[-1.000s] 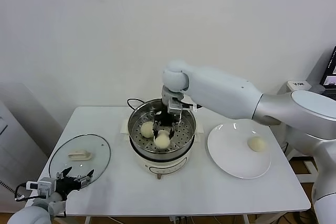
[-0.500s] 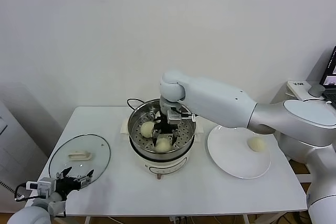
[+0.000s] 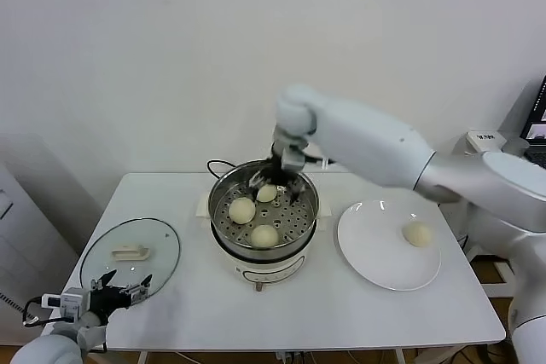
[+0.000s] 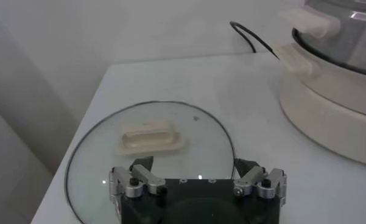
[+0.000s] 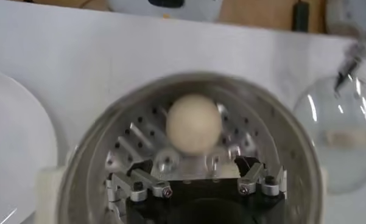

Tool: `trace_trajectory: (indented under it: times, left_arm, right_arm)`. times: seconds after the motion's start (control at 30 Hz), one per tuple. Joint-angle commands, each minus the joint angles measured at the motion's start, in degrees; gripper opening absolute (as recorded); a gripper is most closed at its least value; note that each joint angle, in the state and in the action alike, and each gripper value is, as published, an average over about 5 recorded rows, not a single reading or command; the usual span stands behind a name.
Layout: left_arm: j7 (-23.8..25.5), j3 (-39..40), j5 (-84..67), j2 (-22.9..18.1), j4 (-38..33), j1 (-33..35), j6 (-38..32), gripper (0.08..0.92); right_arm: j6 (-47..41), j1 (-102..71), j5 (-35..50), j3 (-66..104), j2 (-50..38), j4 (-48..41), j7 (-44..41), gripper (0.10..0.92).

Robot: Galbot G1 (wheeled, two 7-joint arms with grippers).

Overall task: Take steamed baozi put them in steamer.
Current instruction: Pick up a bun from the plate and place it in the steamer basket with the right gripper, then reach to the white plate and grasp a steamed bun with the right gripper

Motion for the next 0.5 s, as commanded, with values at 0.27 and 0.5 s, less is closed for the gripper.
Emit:
trace_trajectory:
  times: [0.27, 0.5]
  left_arm:
    - [-0.01, -0.51, -0.02, -0.07, -0.25, 0.64, 0.02, 0.823]
    - [-0.02, -0.63, -0.09, -0.14, -0.17, 0.62, 0.03, 0.823]
  right_arm:
    - [-18.21, 5.52, 6.26, -1.61, -12.95, -19.21, -2.18, 0.823]
    - [-20.99, 2.26, 7.5, -5.1, -18.04, -20.59, -2.02, 0.823]
